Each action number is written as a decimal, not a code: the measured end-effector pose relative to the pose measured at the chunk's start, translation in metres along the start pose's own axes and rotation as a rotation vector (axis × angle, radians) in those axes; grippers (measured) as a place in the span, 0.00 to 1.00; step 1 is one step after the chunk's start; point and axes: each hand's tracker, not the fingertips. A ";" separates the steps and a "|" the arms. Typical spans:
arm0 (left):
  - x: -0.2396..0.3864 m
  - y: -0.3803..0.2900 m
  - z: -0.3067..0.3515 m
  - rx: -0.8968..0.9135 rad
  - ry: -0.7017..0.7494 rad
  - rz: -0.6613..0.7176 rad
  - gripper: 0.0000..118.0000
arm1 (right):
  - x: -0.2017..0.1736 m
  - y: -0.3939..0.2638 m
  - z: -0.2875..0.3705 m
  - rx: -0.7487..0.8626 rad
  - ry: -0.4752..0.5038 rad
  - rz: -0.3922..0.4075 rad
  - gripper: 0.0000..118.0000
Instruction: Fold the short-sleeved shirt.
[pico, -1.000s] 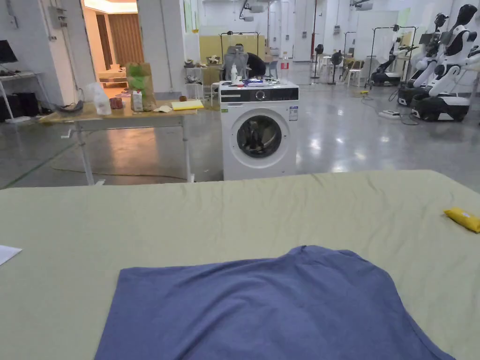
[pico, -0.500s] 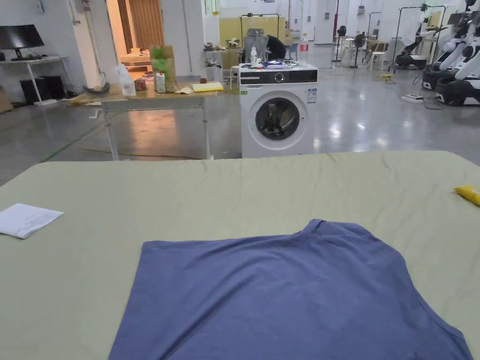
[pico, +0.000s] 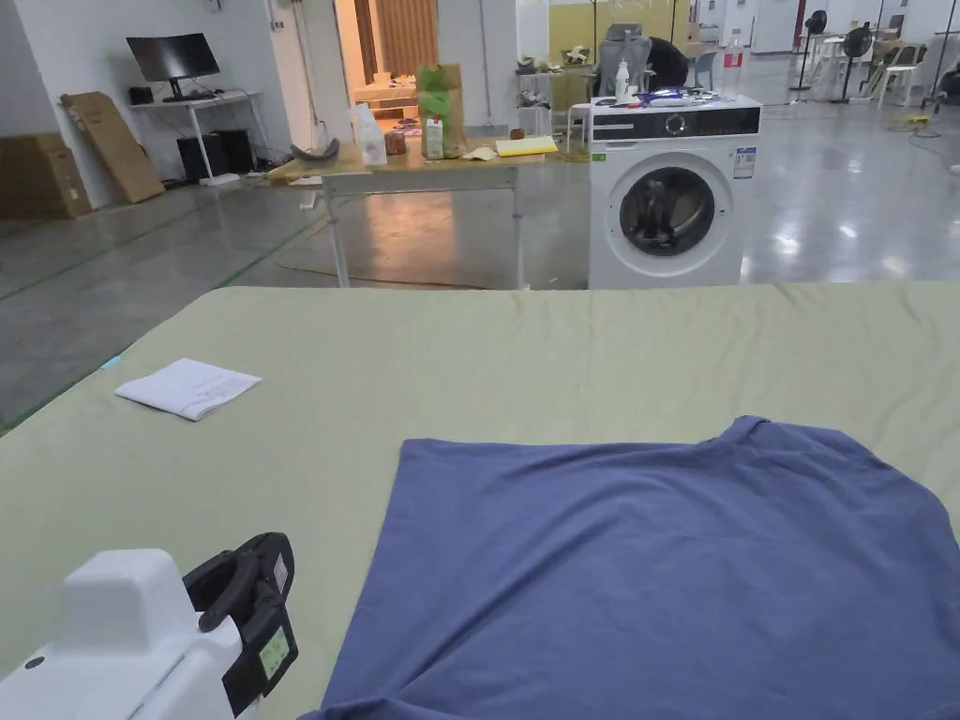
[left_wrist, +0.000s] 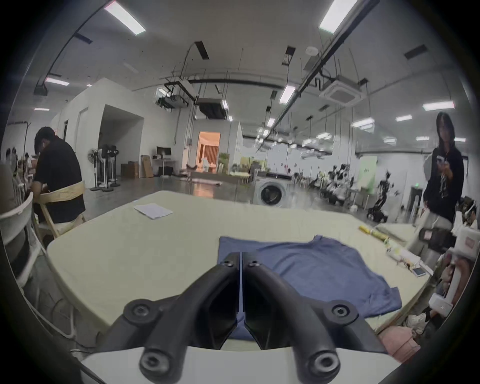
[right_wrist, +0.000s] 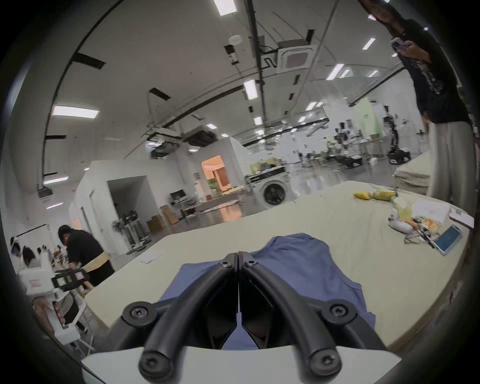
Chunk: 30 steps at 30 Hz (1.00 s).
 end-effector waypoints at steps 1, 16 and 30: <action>-0.006 0.003 -0.005 -0.050 -0.017 0.006 0.00 | 0.004 0.001 -0.001 -0.012 0.037 0.014 0.00; -0.043 -0.104 -0.140 -0.734 -0.069 -0.159 0.81 | -0.002 -0.021 -0.016 -0.179 0.017 0.164 0.00; -0.047 -0.118 -0.094 -0.466 -0.146 -0.104 0.01 | 0.056 -0.028 -0.018 -0.264 -0.096 0.057 0.00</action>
